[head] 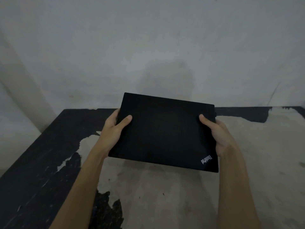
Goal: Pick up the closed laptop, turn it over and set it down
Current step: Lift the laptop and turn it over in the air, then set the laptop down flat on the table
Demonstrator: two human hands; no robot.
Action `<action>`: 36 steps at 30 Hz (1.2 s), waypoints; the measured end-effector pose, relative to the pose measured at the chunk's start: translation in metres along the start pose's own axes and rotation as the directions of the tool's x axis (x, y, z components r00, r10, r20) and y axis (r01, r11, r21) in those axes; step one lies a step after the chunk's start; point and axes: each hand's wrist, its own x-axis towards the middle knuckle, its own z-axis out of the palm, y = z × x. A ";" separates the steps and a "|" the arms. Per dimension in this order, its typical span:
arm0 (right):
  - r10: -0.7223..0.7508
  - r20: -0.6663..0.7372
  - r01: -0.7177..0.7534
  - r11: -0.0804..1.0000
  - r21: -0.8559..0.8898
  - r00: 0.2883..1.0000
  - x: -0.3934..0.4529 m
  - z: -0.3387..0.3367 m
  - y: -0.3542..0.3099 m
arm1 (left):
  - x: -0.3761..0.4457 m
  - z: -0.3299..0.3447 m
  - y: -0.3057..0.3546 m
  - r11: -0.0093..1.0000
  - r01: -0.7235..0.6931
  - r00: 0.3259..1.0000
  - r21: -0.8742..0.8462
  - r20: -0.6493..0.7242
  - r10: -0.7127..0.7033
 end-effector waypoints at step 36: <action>-0.247 -0.253 0.047 0.796 -0.604 0.935 0.092 -0.081 0.003 | 0.033 0.108 -0.073 0.830 0.045 0.964 0.555 -0.241 0.109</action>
